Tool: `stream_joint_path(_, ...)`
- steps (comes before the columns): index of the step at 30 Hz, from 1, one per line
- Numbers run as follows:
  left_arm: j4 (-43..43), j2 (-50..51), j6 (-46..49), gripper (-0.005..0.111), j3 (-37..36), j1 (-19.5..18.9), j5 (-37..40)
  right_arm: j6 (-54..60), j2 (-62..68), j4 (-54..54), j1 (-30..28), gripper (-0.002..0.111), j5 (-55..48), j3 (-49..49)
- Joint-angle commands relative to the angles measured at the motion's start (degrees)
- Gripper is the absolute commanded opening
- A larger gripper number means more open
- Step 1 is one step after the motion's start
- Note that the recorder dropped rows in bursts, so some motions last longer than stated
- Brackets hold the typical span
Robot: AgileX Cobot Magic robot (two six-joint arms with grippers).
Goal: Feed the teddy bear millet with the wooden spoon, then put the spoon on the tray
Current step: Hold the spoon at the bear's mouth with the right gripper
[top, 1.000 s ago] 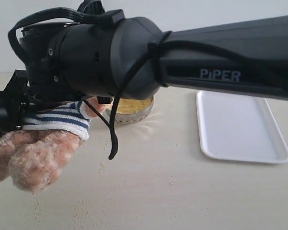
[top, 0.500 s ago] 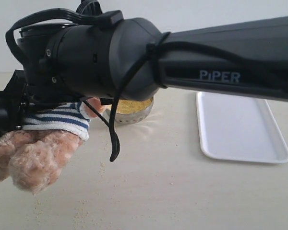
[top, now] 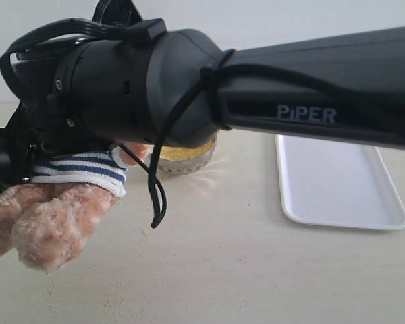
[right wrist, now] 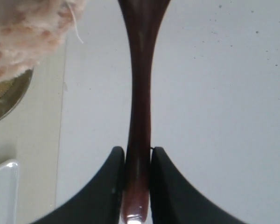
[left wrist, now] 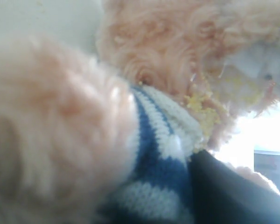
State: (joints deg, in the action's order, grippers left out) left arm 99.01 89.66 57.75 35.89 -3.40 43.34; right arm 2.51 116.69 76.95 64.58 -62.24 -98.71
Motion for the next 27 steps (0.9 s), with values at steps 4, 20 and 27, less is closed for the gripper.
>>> stream_joint_path(4,0.93,-0.18,-0.32,0.005,0.33,0.11,1.02,-0.51,-0.03,1.12,0.11,0.000,-0.49,0.30)
stream_joint_path(20,0.93,-0.18,-0.32,0.005,0.33,0.11,1.02,1.27,-0.03,-3.16,0.00,0.000,0.82,0.30)
stream_joint_path(27,0.93,-0.18,-0.32,0.005,0.33,0.11,1.02,-0.90,-0.03,-4.78,0.00,0.000,-0.28,0.30)
